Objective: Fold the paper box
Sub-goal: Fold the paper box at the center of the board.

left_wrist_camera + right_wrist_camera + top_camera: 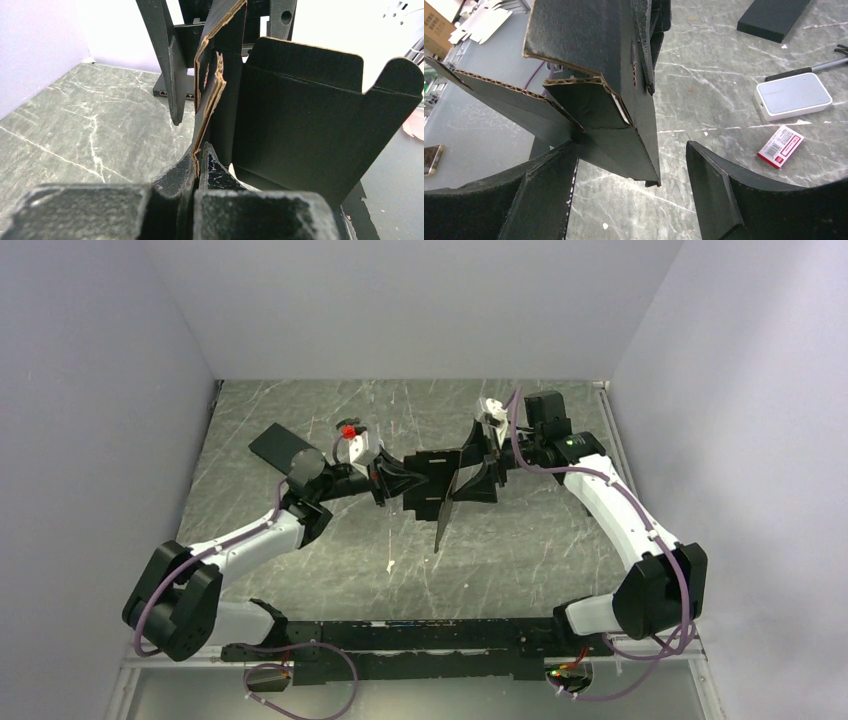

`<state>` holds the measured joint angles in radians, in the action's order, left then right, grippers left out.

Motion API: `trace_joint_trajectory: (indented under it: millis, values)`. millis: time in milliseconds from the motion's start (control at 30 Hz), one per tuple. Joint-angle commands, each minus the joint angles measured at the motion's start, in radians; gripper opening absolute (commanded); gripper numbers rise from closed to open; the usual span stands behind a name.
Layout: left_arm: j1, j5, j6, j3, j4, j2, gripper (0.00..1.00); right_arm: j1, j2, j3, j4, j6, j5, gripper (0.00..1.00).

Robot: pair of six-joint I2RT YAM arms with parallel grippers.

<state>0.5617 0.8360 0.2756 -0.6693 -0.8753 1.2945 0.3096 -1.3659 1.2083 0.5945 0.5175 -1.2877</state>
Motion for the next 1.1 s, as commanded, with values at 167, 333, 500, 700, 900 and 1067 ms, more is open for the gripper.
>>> trace_joint_trajectory:
  millis: [167,333,500,700,900,1067]
  values:
    - [0.013,-0.067,0.063,0.016,-0.102,0.033,0.00,0.013,0.027,-0.042,-0.174,-0.151,0.034,0.82]
    - [0.013,-0.120,0.072,0.023,-0.079,0.026,0.00,0.011,0.033,-0.055,-0.217,-0.215,0.029,0.83]
    - [0.015,-0.156,0.117,0.032,-0.109,0.041,0.00,0.012,0.026,-0.094,-0.345,-0.347,0.075,0.84]
    - [0.018,-0.178,0.171,0.034,-0.156,0.074,0.00,0.012,0.021,-0.127,-0.452,-0.457,0.117,0.83]
    - [0.023,-0.177,0.210,0.028,-0.204,0.106,0.00,0.011,0.016,-0.158,-0.552,-0.545,0.114,0.79]
    - [0.025,-0.178,0.268,0.026,-0.266,0.138,0.00,0.011,0.013,-0.175,-0.583,-0.557,0.128,0.75]
